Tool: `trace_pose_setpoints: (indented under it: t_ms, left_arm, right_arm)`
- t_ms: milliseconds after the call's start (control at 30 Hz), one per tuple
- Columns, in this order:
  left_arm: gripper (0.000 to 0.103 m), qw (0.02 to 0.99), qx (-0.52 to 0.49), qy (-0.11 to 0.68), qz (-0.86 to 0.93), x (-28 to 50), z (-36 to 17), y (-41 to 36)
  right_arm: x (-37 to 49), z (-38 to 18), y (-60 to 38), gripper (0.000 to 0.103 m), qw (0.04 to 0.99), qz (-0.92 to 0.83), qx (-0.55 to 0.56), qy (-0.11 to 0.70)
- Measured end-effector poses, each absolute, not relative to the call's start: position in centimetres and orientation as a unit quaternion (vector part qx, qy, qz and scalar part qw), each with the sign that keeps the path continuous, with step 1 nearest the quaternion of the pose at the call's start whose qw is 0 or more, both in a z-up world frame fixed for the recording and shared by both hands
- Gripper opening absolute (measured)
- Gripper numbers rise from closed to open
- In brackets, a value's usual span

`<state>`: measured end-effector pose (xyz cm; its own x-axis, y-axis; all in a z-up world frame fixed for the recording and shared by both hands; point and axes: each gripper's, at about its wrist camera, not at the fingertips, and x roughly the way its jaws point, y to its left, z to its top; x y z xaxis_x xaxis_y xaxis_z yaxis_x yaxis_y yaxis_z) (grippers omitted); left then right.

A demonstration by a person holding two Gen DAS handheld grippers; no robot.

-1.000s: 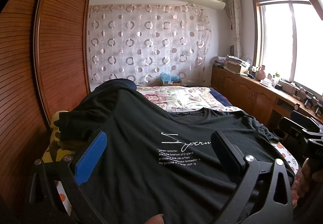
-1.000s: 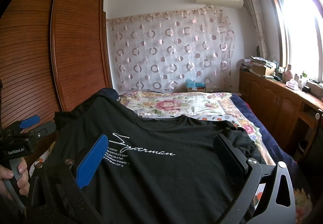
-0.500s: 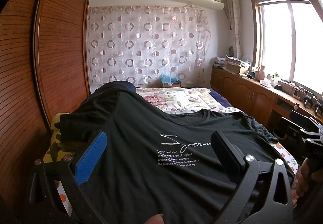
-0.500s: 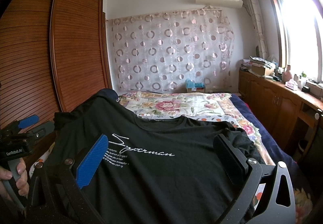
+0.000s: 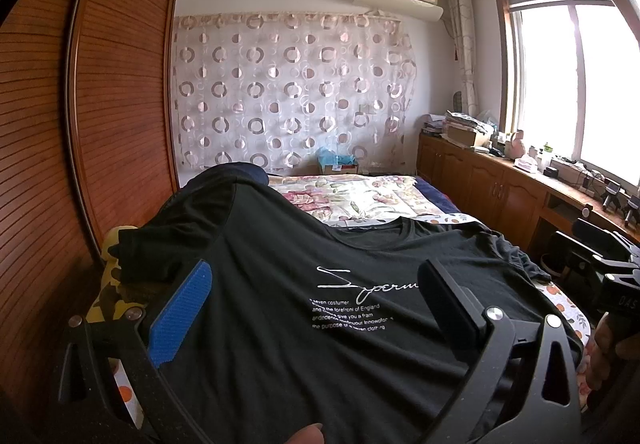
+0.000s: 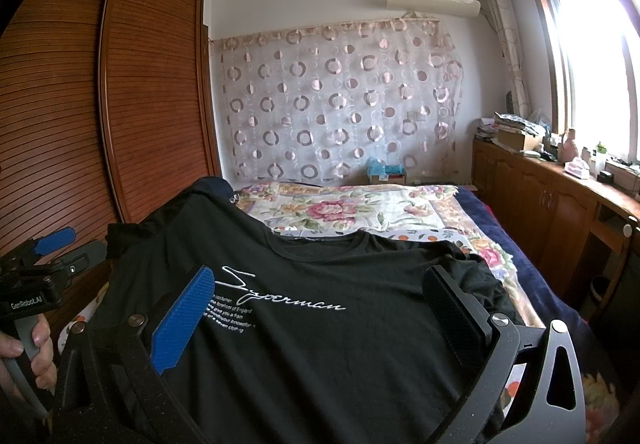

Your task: Fold small clothes

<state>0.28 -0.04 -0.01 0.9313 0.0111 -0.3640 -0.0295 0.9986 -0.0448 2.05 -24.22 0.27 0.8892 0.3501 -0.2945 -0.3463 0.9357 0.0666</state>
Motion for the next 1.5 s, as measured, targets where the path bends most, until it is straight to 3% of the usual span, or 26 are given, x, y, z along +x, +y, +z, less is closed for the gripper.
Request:
trace_pose_setpoints:
  t_ms: [1500]
  left_arm:
    - [0.103,0.981,-0.027,0.193,0.021,0.4,-0.4,0.4]
  right_arm:
    - [3.7,-0.4,-23.6,0.103,0.966,0.195,0.005,0.169]
